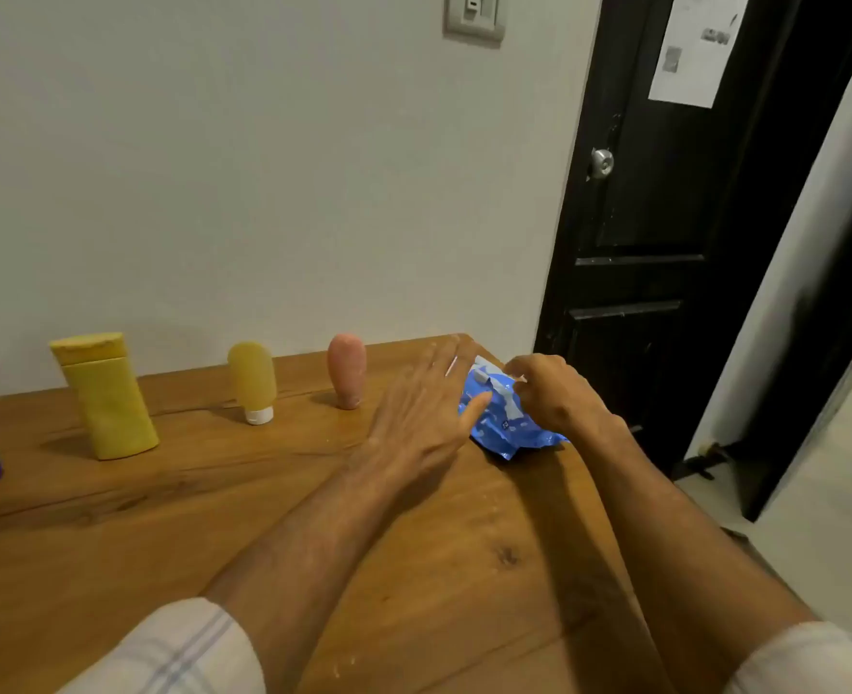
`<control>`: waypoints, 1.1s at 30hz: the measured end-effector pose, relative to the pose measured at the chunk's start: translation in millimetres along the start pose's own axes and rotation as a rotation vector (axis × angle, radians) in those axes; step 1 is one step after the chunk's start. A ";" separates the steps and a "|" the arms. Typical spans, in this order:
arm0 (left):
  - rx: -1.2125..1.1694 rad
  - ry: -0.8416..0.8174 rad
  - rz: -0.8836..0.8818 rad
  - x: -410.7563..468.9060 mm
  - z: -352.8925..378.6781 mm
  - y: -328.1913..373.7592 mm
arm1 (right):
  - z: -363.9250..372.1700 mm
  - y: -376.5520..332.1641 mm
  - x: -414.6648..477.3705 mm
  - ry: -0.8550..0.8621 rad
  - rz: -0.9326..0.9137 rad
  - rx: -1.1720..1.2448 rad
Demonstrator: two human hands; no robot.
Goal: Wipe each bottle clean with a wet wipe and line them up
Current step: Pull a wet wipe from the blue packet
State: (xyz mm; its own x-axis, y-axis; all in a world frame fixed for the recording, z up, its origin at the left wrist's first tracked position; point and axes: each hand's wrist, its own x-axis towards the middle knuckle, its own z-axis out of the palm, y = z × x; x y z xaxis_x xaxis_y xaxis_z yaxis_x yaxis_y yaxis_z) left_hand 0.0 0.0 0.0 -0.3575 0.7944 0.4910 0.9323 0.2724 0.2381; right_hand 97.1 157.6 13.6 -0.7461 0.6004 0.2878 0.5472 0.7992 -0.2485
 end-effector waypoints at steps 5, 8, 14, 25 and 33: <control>-0.036 -0.146 -0.038 1.0 22.7 3.4 | 4.7 -0.5 1.7 -0.041 0.005 0.030; -0.059 -0.191 -0.056 0.8 29.3 1.0 | 4.6 -5.2 2.9 -0.041 -0.028 0.032; -0.043 -0.274 -0.060 -1.7 34.3 1.5 | 8.2 -5.7 11.3 -0.101 -0.076 0.040; -0.071 -0.360 -0.133 0.5 42.2 1.8 | 18.2 -7.9 10.5 -0.111 -0.102 -0.049; -0.085 -0.372 -0.133 0.6 44.2 -1.4 | 14.3 -10.7 9.8 -0.115 -0.110 -0.066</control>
State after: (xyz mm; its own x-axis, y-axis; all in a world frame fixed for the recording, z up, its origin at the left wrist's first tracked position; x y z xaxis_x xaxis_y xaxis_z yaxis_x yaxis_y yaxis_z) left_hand 0.9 24.1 -37.1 -0.4157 0.9019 0.1176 0.8656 0.3526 0.3556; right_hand 78.6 154.5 5.9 -0.8396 0.5046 0.2012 0.4804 0.8626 -0.1586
